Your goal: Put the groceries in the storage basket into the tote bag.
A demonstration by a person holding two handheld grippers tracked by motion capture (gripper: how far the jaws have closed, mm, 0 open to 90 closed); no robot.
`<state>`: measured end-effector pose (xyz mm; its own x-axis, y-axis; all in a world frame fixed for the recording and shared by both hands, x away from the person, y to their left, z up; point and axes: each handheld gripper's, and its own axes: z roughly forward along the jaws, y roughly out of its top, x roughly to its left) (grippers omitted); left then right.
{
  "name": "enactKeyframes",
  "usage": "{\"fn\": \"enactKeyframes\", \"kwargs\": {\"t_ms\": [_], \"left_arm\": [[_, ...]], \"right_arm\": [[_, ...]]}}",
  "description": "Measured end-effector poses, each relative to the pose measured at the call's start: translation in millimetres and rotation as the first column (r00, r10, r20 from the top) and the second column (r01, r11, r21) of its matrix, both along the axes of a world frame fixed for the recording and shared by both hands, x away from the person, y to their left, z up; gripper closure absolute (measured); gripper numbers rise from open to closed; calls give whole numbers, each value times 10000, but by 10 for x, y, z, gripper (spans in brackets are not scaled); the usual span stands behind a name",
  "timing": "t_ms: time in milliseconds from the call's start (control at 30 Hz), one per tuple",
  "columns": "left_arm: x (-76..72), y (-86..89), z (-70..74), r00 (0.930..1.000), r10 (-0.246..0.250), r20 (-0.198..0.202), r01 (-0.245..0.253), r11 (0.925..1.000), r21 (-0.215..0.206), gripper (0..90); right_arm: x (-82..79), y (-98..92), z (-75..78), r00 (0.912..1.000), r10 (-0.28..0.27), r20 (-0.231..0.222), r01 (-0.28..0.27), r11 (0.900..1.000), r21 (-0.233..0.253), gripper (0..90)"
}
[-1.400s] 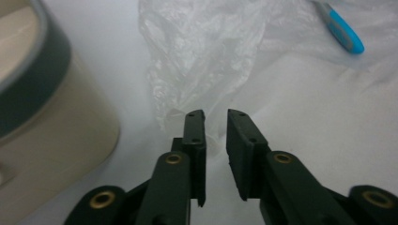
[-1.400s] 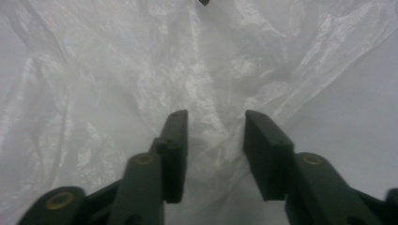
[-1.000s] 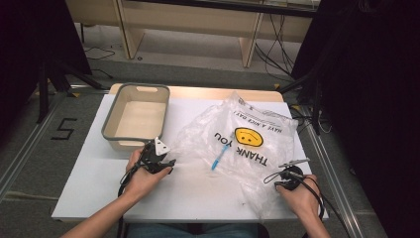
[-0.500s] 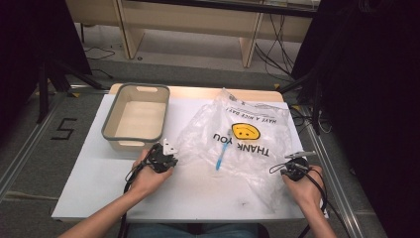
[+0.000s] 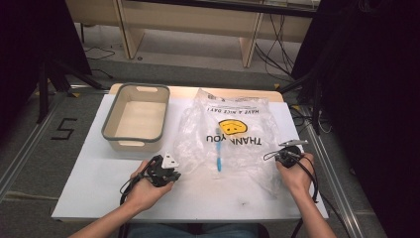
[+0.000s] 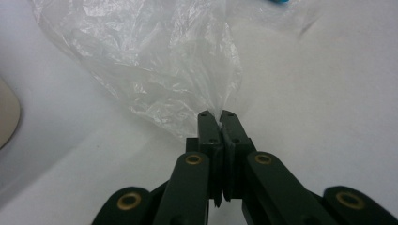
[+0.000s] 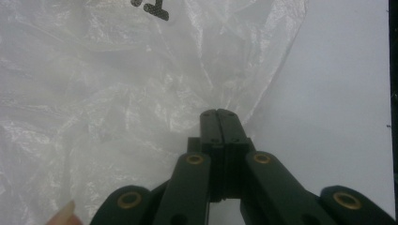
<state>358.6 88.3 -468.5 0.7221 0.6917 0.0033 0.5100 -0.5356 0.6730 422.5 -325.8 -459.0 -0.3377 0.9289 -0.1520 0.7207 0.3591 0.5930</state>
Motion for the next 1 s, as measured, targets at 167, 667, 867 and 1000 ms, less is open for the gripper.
{"fn": "enactKeyframes", "kwargs": {"t_ms": [167, 667, 867, 1000], "left_arm": [[-24, 57, 6, 9995, 293, 141, -290, 9994, -201, 848], [-101, 213, 36, 9914, 1046, 786, -967, 9903, -995, 276], [-86, 260, 24, 9914, 1110, 694, -1028, 9884, -1122, 205], [-81, 272, 12, 9902, 1150, 787, -1058, 9879, -1132, 187]], "right_arm": [[-43, -36, 22, 9996, 112, 276, -117, 9997, 198, 843], [-412, -27, 224, 9662, 1559, 2053, -2003, 9553, 2173, 486], [-537, 6, 175, 9563, 1769, 2326, -2301, 9465, 2261, 387], [-594, 10, 148, 9557, 1824, 2311, -2384, 9401, 2437, 346]]}}
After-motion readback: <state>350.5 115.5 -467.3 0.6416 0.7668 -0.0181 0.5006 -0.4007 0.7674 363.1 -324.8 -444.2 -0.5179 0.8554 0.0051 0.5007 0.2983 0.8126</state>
